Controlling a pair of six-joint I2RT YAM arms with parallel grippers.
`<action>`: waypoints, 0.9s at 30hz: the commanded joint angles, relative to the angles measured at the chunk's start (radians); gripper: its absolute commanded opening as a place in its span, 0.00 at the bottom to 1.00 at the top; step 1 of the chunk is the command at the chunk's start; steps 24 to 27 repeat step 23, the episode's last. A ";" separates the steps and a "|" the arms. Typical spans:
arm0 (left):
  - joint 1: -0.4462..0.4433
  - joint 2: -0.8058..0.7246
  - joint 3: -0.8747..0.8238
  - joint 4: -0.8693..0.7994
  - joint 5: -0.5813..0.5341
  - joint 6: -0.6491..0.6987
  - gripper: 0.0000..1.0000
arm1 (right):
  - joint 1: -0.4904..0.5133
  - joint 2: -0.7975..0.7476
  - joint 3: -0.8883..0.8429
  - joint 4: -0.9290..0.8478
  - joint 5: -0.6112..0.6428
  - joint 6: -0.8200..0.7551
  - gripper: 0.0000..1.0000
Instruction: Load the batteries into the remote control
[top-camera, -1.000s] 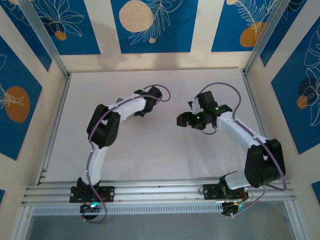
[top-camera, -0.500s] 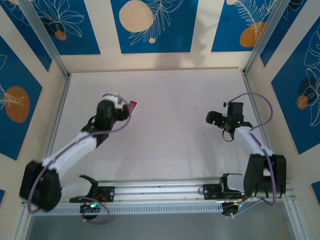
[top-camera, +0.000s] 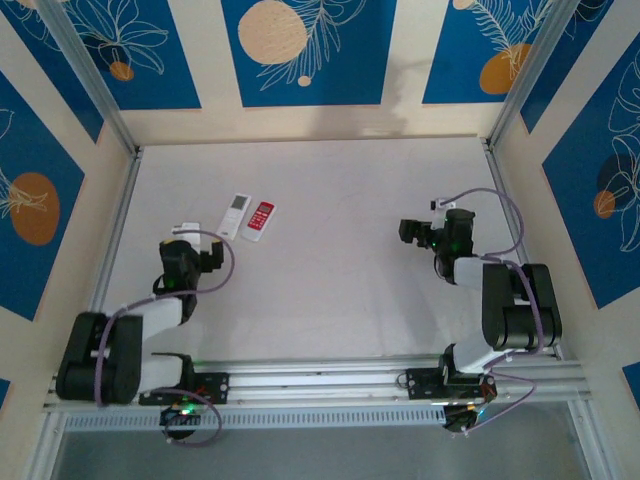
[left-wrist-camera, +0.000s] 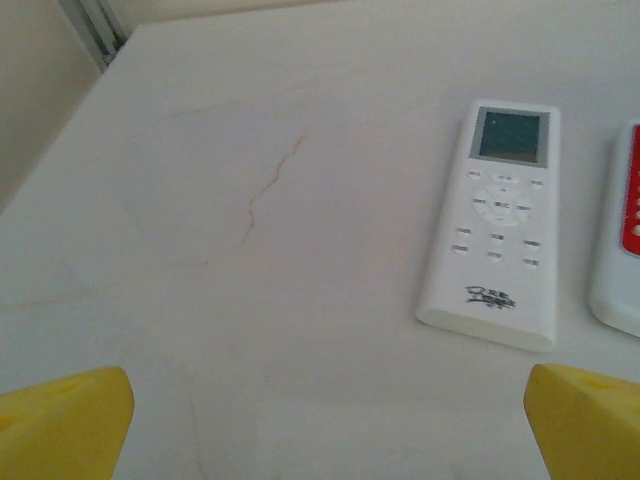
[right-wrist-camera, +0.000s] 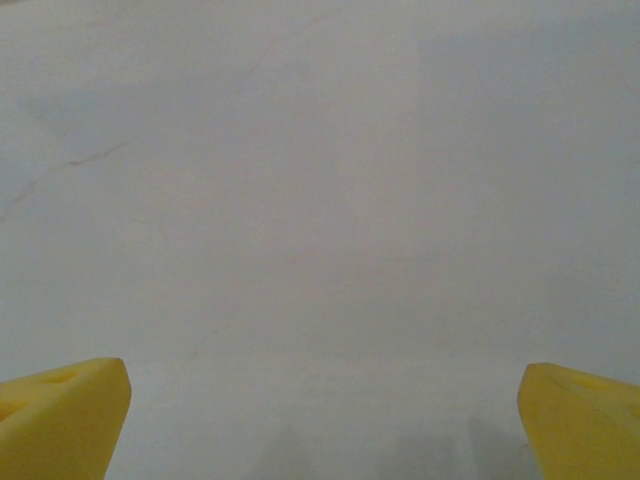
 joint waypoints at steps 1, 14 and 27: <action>0.073 0.202 0.003 0.367 0.204 -0.053 1.00 | 0.028 -0.006 -0.107 0.270 0.016 -0.041 0.99; 0.048 0.250 0.075 0.273 0.274 0.009 1.00 | 0.011 0.001 -0.094 0.243 -0.034 -0.039 0.99; 0.048 0.248 0.076 0.271 0.278 0.011 1.00 | 0.021 -0.003 -0.114 0.277 -0.020 -0.045 0.99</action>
